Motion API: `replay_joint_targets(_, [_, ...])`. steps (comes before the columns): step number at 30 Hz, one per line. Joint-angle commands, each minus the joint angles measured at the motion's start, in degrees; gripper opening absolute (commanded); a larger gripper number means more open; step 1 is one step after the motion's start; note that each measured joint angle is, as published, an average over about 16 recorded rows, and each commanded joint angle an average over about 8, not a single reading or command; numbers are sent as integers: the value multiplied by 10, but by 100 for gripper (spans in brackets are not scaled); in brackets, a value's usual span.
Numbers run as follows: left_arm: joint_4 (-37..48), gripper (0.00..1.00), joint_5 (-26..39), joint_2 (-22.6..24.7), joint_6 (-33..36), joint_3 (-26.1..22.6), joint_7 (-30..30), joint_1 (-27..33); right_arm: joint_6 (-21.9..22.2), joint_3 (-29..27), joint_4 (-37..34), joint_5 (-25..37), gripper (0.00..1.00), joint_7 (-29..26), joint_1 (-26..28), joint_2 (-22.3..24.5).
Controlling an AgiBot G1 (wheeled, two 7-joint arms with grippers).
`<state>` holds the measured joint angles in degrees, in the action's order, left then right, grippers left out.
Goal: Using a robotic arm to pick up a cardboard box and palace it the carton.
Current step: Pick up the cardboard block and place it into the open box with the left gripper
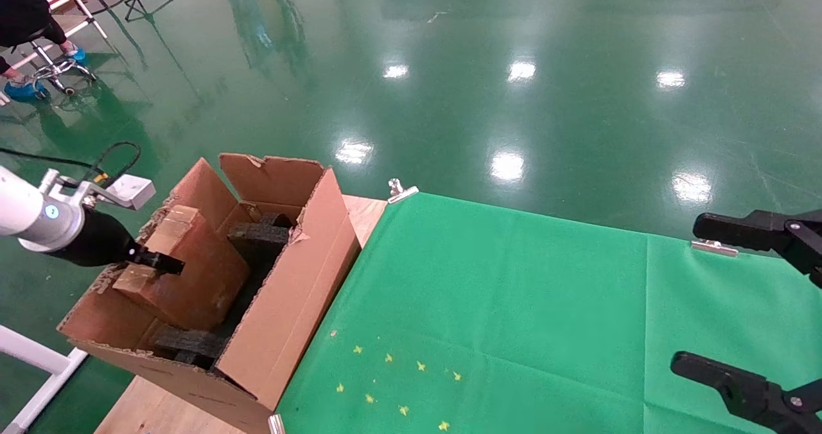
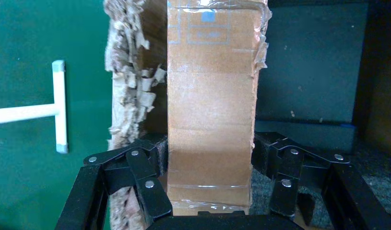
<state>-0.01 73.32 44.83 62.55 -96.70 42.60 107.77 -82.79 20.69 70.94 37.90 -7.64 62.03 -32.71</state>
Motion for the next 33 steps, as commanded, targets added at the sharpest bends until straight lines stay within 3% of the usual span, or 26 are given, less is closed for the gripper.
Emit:
replay_joint_targets(1, [0, 0, -3, 2, -7, 2, 3, -9, 0, 0, 0, 0, 100, 0, 0, 0])
replay_joint_targets(23, [2, 0, -35, 12, -51, 25, 32, -79, 0, 0, 0, 0, 100, 0, 0, 0])
replay_joint_targets(24, [2, 4, -36, 12, -53, 25, 33, -81, 0, 0, 0, 0, 100, 0, 0, 0])
replay_joint_targets(31, [4, 91, -42, 14, -62, 29, 39, -89, 0, 0, 0, 0, 100, 0, 0, 0])
replay_joint_targets(32, [4, 100, -42, 14, -62, 30, 39, -90, 0, 0, 0, 0, 100, 0, 0, 0])
replay_joint_targets(33, [4, 100, -43, 14, -63, 30, 40, -90, 0, 0, 0, 0, 100, 0, 0, 0])
